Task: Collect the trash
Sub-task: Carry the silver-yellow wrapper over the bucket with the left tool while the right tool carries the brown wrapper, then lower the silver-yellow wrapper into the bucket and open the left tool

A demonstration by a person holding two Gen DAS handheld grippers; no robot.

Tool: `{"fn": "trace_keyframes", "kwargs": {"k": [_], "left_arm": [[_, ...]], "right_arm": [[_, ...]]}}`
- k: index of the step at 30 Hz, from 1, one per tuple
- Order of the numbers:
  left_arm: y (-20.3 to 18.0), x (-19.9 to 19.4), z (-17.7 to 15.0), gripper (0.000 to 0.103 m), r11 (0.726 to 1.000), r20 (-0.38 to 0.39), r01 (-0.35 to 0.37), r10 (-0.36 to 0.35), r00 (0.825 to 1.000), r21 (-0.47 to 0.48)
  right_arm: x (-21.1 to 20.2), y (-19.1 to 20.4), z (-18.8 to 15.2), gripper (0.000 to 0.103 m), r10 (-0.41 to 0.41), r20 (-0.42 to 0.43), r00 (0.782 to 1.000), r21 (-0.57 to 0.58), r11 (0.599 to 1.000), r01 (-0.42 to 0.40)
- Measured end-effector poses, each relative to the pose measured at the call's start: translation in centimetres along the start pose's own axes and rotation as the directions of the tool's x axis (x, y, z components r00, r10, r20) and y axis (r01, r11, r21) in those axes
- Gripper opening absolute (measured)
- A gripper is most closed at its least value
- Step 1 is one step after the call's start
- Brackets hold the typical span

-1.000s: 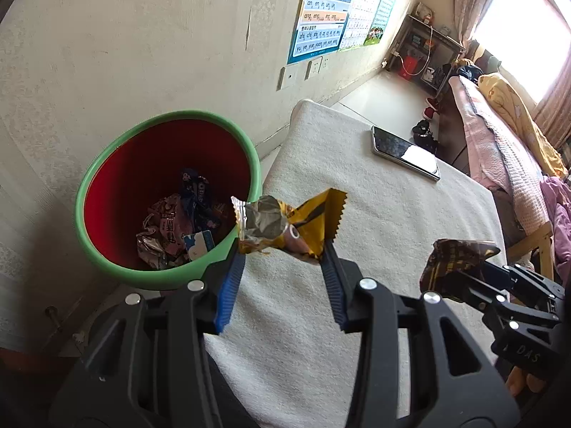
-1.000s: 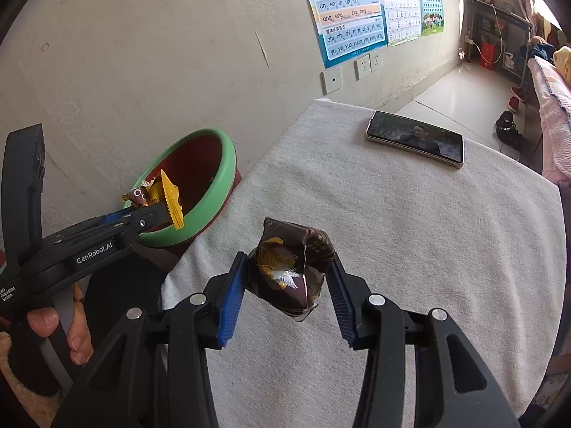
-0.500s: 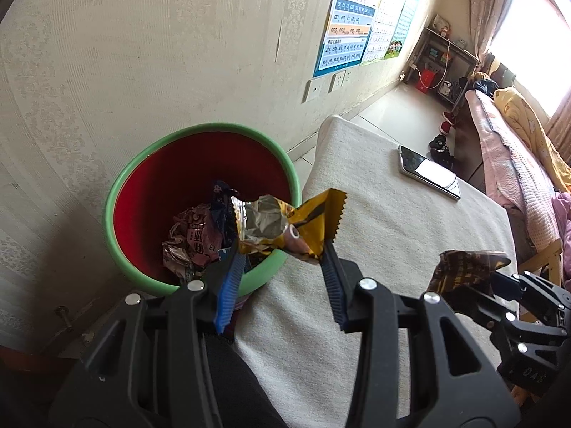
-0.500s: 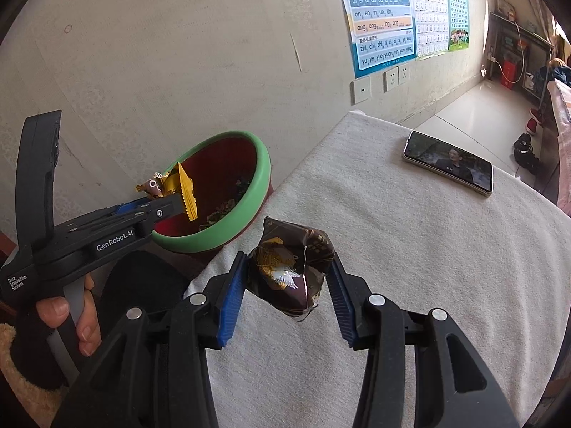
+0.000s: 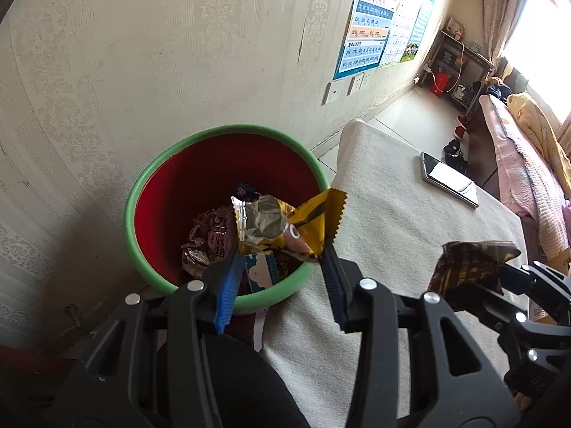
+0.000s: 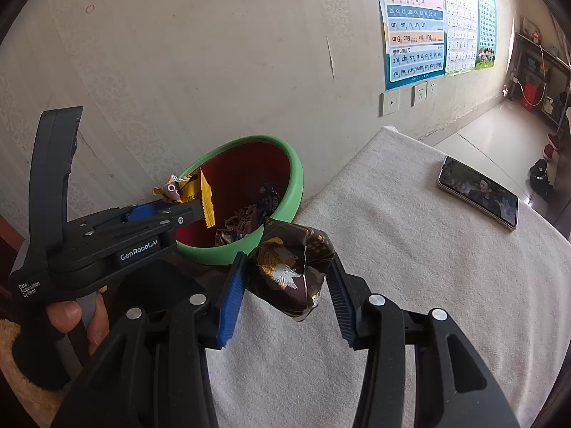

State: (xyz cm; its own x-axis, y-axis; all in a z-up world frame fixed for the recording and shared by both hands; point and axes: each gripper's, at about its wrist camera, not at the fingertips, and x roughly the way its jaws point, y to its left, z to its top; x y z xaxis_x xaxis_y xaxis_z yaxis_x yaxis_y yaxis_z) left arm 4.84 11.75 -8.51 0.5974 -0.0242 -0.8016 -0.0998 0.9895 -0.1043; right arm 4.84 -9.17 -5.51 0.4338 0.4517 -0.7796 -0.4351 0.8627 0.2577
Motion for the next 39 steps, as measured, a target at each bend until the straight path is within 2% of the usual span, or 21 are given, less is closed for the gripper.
{"fn": "trace_keyframes", "kwargs": {"k": [24, 39], "left_arm": [[2.9, 0.1, 2.0, 0.04, 0.997, 0.039, -0.065, 0.066, 0.997, -0.037], [4.1, 1.1, 2.3, 0.04, 0.994, 0.02, -0.097, 0.098, 0.995, -0.057]], "right_arm": [[2.0, 1.7, 2.8, 0.044, 0.015, 0.004, 1.0, -0.068, 0.998, -0.014], [3.1, 2.2, 4.0, 0.044, 0.007, 0.009, 1.0, -0.089, 0.996, -0.006]]}}
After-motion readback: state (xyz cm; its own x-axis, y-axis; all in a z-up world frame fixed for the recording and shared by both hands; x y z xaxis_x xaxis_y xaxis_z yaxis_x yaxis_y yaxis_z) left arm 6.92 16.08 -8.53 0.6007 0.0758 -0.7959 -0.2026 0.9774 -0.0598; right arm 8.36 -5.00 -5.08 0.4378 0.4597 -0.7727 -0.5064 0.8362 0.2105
